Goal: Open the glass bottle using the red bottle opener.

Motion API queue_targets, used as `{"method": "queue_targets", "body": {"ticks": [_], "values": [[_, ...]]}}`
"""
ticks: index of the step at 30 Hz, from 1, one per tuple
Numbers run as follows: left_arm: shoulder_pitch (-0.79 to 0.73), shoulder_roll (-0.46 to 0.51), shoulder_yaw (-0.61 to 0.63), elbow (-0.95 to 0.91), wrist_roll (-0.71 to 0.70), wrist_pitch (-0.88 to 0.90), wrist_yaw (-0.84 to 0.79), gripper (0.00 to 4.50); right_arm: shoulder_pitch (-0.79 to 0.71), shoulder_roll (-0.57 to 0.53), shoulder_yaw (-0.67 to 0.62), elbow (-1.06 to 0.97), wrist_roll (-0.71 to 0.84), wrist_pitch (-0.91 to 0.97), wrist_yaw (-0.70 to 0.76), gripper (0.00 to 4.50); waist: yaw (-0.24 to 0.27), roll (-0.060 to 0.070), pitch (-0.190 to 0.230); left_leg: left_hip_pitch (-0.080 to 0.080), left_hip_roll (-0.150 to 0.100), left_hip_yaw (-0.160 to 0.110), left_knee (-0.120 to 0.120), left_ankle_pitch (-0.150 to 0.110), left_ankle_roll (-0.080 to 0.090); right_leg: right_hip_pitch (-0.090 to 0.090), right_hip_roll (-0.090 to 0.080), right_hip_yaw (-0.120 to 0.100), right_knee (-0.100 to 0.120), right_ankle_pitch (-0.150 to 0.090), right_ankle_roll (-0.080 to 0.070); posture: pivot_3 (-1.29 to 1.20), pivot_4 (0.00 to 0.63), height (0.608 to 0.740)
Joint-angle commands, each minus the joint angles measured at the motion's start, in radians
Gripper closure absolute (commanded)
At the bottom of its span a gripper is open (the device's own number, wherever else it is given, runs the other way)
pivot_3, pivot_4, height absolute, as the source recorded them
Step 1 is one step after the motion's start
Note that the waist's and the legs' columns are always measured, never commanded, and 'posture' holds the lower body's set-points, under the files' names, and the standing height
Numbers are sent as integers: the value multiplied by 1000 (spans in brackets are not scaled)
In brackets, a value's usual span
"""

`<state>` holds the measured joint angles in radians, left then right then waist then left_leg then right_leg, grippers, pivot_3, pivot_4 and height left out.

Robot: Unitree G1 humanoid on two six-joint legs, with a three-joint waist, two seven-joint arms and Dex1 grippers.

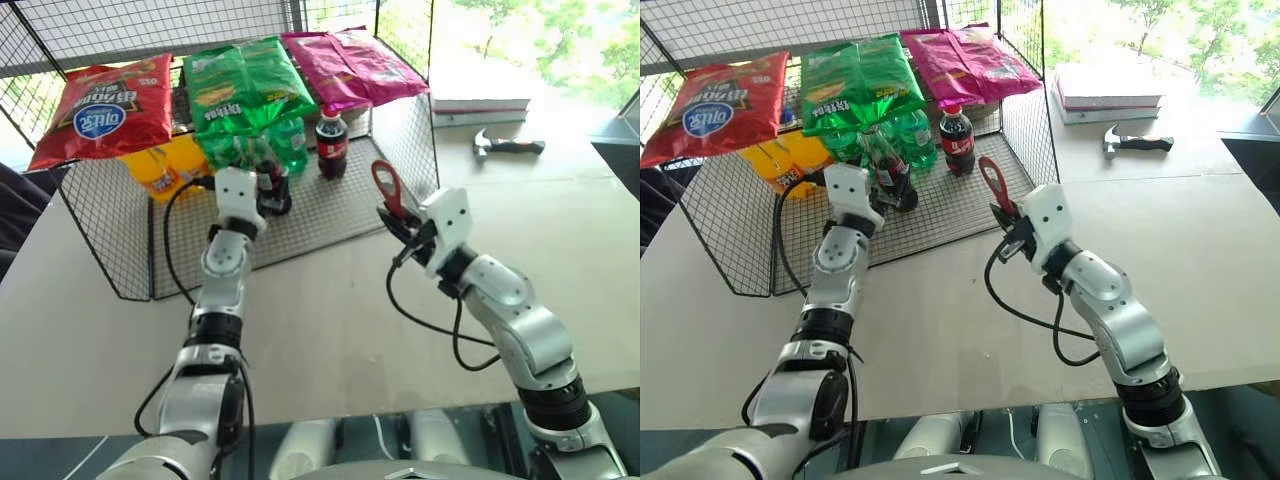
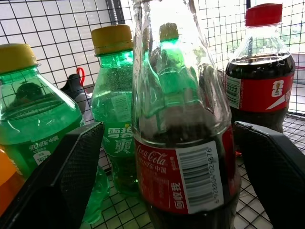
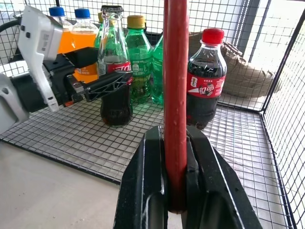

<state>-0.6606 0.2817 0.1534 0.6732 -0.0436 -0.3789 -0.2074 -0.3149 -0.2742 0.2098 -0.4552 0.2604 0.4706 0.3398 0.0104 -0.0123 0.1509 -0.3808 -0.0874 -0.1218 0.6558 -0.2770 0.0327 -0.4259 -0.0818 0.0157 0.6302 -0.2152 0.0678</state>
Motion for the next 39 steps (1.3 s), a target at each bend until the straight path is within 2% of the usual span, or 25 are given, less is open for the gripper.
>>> {"method": "queue_targets", "body": {"ticks": [1, 3, 7, 8, 9, 12, 16, 24, 27, 34, 39], "values": [[-80, 11, 18, 95, -23, -35, -12, 13, -2, 9, -8, -29, -15, -33, 4, 4500, 0, 0, 0, 0, 0, 0, 0, 0, 0, 0, 0, 0, 0, 0, 0, 0, 150, 740], [-113, 15, 22, 138, -27, -44, -24, 13, 5, 7, -14, -27, -22, -37, 9, 4500, -2, 0, 0, 0, 0, 0, 1, 0, 0, 0, 0, 0, 1, 0, 0, 0, 150, 740], [-134, 23, 16, 181, -37, -65, -62, 1001, 14, 8, -16, -25, -30, -42, 10, 4500, -8, 0, 0, 0, 0, 0, 1, 0, 0, 0, 0, 0, 2, 0, 0, 0, 150, 740], [-133, 24, 14, 184, -35, -70, -62, 1625, 14, 9, -17, -24, -33, -44, 9, 4500, -12, 0, 0, 0, 0, 0, 2, 0, 0, -1, 0, 0, 3, 0, 0, 0, 150, 740], [-133, 24, 13, 187, -36, -74, -63, 1817, 14, 10, -18, -23, -35, -44, 8, 4500, -15, 0, 0, 0, 0, 0, 3, 0, 0, -1, 0, 0, 3, 0, 0, 0, 150, 740], [-117, 19, 12, 166, -52, -85, -88, 1805, 13, 13, -21, -19, -39, -48, 9, 4500, -21, 0, 0, 0, 0, 0, 4, 0, 0, -1, 0, 1, 5, 0, 0, 0, 150, 740], [-69, 3, 11, 41, -122, -67, -184, 1805, 10, 11, -32, -13, -43, -52, 11, 4500, -22, 0, 0, -1, -1, 0, 8, 0, 0, -1, 0, 1, 8, 0, 0, 0, 150, 740], [142, 3, -109, -465, -357, 252, -512, 1805, -10, -6, -87, 26, -48, -74, 21, 4500, -25, 0, 0, -3, 0, 0, 11, 0, 0, -2, 0, 2, 10, 0, 0, 0, 150, 740], [207, 16, -166, -585, -386, 346, -580, 1805, -16, -6, -96, 36, -53, -82, 24, 4500, -27, 0, 0, -2, 0, 1, 11, 0, 0, -3, 0, 3, 11, 0, 0, 0, 150, 740], [280, 17, -240, -676, -368, 421, -655, 1805, -26, 2, -101, 48, -60, -92, 21, 4500, -24, 0, 0, -1, 1, 2, 11, 0, 0, -3, 1, 4, 12, 0, -1, 0, 150, 740], [293, 3, -249, -658, -326, 380, -650, 1805, -22, 6, -103, 43, -64, -89, 15, 4500, -22, 0, 0, -1, 1, 2, 11, 0, 0, -3, 1, 4, 12, 1, -1, 0, 150, 740]]}}
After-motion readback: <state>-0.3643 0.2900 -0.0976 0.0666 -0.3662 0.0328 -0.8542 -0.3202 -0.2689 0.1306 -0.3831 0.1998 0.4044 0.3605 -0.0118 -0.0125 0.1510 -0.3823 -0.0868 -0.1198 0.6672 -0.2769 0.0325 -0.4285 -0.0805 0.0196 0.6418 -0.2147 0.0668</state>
